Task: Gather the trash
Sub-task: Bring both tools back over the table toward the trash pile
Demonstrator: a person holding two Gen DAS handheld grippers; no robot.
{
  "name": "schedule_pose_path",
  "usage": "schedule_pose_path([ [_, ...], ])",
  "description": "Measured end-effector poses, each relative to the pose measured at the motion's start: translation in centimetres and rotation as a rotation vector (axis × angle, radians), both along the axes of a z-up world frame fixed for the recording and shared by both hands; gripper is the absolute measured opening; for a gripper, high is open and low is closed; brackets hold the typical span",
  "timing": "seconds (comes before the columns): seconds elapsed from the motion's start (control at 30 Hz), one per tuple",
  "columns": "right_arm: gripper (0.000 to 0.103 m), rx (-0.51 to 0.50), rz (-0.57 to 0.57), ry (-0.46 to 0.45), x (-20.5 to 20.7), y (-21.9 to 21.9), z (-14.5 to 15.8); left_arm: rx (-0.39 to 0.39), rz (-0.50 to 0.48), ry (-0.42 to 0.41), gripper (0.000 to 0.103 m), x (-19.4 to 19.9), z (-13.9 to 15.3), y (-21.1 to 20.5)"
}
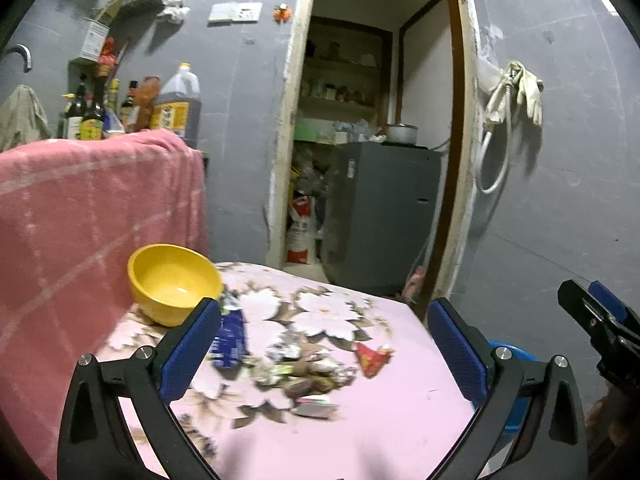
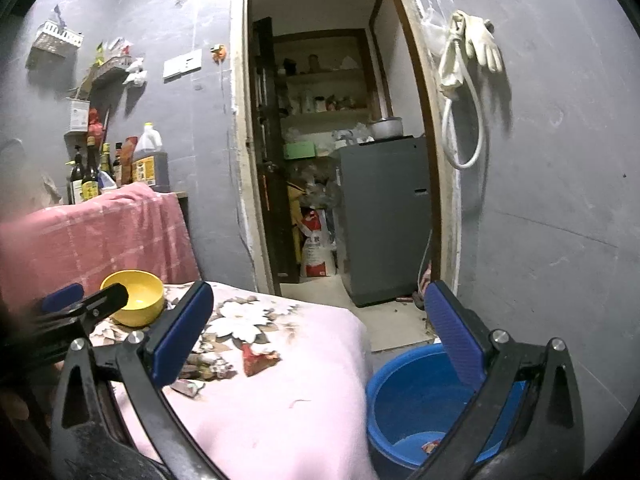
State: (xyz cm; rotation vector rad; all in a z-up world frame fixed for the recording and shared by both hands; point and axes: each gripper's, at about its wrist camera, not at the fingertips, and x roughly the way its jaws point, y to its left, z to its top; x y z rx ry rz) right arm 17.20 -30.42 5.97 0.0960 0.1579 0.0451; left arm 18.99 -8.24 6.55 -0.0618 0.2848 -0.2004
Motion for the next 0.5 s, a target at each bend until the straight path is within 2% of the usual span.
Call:
schedule_pose_path([
  [0.23,0.103,-0.011,0.033,-0.022,-0.3,2.7,-0.3,0.012,0.035,-0.017,0.101,-1.3,-0.4,3.6],
  [0.5,0.103,-0.031,0.092,0.017,0.9,5.4,-1.5,0.029,0.079,0.007,0.101,-1.6,-1.6,6.7],
])
